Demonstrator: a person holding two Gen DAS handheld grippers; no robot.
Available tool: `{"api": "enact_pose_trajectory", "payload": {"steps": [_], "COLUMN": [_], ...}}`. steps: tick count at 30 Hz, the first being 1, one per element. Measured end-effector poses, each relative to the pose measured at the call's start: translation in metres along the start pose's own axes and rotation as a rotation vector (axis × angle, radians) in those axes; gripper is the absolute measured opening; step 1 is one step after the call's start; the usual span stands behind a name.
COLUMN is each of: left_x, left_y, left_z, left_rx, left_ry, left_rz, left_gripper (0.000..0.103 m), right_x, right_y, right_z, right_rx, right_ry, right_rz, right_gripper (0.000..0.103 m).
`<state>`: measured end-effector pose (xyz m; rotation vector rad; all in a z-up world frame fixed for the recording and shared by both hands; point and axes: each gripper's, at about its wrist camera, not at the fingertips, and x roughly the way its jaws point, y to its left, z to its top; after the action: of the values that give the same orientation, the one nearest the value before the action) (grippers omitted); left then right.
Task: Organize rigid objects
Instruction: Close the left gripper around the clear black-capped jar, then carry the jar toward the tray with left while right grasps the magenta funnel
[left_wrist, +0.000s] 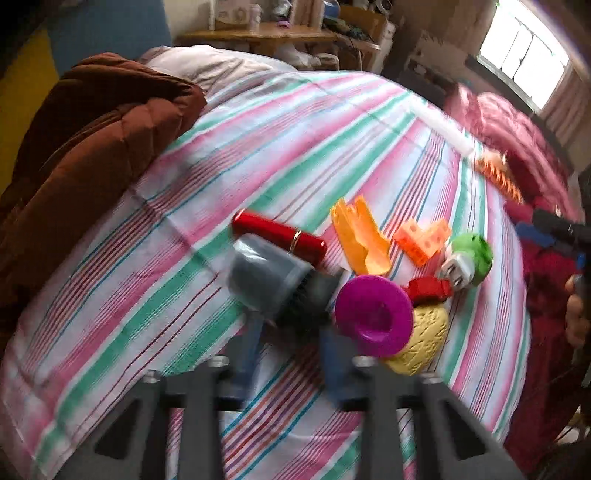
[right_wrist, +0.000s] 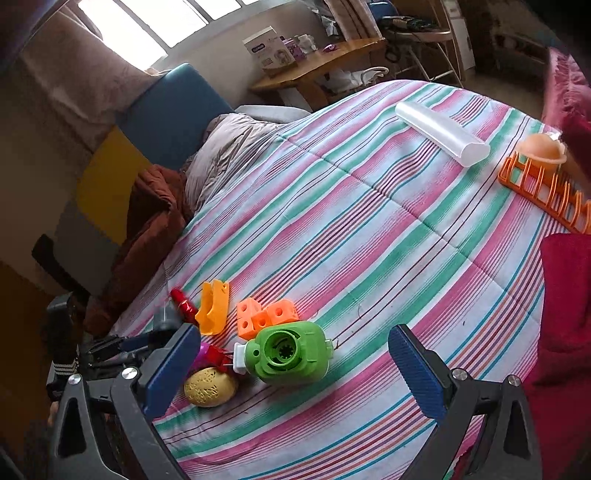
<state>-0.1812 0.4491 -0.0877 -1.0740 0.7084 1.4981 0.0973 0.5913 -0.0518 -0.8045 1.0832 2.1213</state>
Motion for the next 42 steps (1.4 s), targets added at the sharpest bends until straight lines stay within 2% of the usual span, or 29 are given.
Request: {"api": "enact_pose_trajectory", "payload": {"steps": [6,7,8,10,12,14,15,16,18,19,22,26,29,31,37,42], "left_x": [-0.018,-0.019,-0.019,-0.018,-0.013,-0.011,-0.011,-0.009,-0.01,-0.007,0.006,0.019,0.038,0.044,0.03,-0.011], "left_y": [-0.01,-0.009,-0.002,0.018,0.036,0.046,0.049,0.051,0.045,0.043,0.036,0.027,0.026,0.026,0.01,0.003], "left_z": [-0.011,-0.01,-0.009,-0.008,-0.006,-0.003,-0.002,0.003,0.016,0.023,0.038,0.045,0.045,0.039,0.024,-0.008], "left_rx": [0.014,-0.004,-0.052,-0.205,-0.357,-0.495,-0.54,-0.588,-0.618,-0.619,-0.646,-0.69,-0.741,-0.785,-0.672,-0.599], "left_ry": [-0.041,-0.039,-0.029,-0.001,0.02,0.017,0.007,-0.005,-0.036,-0.04,-0.012,0.023,0.062,0.087,0.029,-0.055], "left_rz": [0.059,0.103,0.101,0.012,-0.077,-0.134,-0.169,-0.202,-0.18,-0.15,-0.137,-0.083,-0.021,-0.024,-0.019,0.05], "left_gripper": [0.024,0.026,0.028,0.044,0.045,0.049,0.055,0.068,0.08,0.08,0.08,0.08,0.075,0.044,0.044,0.044], "right_x": [-0.001,-0.001,-0.002,-0.002,-0.002,-0.001,0.0,0.002,0.004,0.005,0.005,0.002,0.0,0.0,-0.002,0.002], "right_y": [0.0,-0.001,-0.001,-0.003,-0.004,-0.005,-0.005,-0.005,-0.005,-0.004,-0.003,-0.006,-0.01,-0.011,-0.011,-0.011], "right_z": [0.0,0.0,0.0,0.0,0.001,0.001,0.001,0.001,0.001,0.0,0.0,0.002,0.003,0.003,0.005,0.006], "right_rx": [-0.008,-0.006,-0.004,-0.005,-0.002,0.005,0.008,0.01,0.011,0.011,0.008,0.024,0.041,0.047,0.055,0.056], "right_ry": [-0.009,-0.01,-0.01,-0.006,-0.004,0.002,0.007,0.015,0.031,0.037,0.041,0.022,0.011,0.009,-0.012,0.0], "right_rz": [-0.013,-0.014,-0.014,-0.011,-0.011,-0.007,-0.003,0.002,0.012,0.017,0.021,0.026,0.029,0.03,0.035,0.018], "right_gripper": [0.102,0.102,0.102,0.102,0.102,0.102,0.102,0.102,0.102,0.102,0.102,0.102,0.102,0.102,0.101,0.099]}}
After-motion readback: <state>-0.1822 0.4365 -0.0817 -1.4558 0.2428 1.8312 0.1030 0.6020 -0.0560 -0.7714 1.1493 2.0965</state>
